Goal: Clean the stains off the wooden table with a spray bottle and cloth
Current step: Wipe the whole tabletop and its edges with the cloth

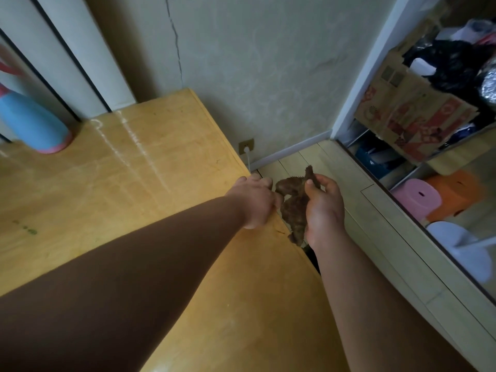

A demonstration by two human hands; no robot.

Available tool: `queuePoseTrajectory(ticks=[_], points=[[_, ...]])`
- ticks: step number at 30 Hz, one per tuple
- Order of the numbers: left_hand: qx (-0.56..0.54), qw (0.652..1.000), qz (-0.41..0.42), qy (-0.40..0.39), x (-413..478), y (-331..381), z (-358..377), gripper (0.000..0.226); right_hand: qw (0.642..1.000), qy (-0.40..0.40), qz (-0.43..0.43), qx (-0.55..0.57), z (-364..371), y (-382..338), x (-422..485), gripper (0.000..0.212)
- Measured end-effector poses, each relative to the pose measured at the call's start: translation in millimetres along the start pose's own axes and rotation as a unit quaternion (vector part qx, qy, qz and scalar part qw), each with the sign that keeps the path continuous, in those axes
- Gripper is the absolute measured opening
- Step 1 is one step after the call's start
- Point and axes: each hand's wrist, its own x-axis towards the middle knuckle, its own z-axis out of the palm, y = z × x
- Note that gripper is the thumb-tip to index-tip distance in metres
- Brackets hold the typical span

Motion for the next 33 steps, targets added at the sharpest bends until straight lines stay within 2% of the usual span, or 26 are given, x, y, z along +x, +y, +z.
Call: queuePoseTrajectory(ticks=[6,10,12,13,14,15,17,19,23,24,27,29,31,33], points=[[-0.023,0.999,0.013,0.035,-11,-3,0,0.024,1.000,-0.009,-0.005,-0.006,-10,5,5,0.022],[-0.081,0.996,0.023,0.042,-18,-9,-2,0.035,0.985,-0.055,0.067,0.147,-8,-1,3,0.037],[-0.088,0.993,0.026,0.068,-20,-11,-2,0.030,0.970,-0.107,0.077,0.203,-4,-2,3,0.041],[-0.090,0.992,0.028,0.084,-20,-12,-1,0.024,0.972,-0.128,0.071,0.185,-1,0,2,0.042],[-0.092,0.991,0.029,0.096,-21,-13,0,0.020,0.982,-0.139,0.050,0.115,1,4,2,0.040],[-0.094,0.990,0.031,0.104,-22,-13,2,0.018,0.990,-0.140,0.014,-0.004,2,7,1,0.036],[-0.097,0.987,0.030,0.122,-23,-14,5,0.017,0.962,-0.135,-0.066,-0.229,0,12,1,0.028],[-0.109,0.983,0.024,0.148,-26,-14,10,0.015,0.922,-0.149,-0.112,-0.340,-2,8,3,0.030],[-0.148,0.969,0.022,0.197,-32,-16,20,0.011,0.857,-0.252,-0.134,-0.430,-2,-3,-5,0.029],[-0.159,0.966,0.020,0.203,-33,-16,22,0.011,0.851,-0.268,-0.126,-0.434,-1,-5,-7,0.029],[-0.182,0.961,0.005,0.208,-34,-17,25,0.010,0.856,-0.282,-0.084,-0.426,0,-7,-11,0.032],[-0.191,0.962,-0.005,0.194,-34,-17,24,0.011,0.846,-0.283,-0.072,-0.447,-1,-11,-12,0.033],[-0.192,0.964,-0.014,0.186,-35,-18,23,0.011,0.823,-0.289,-0.060,-0.486,-1,-17,-15,0.032],[-0.190,0.965,-0.021,0.179,-34,-17,23,0.012,0.782,-0.284,-0.034,-0.554,0,-21,-13,0.030]])
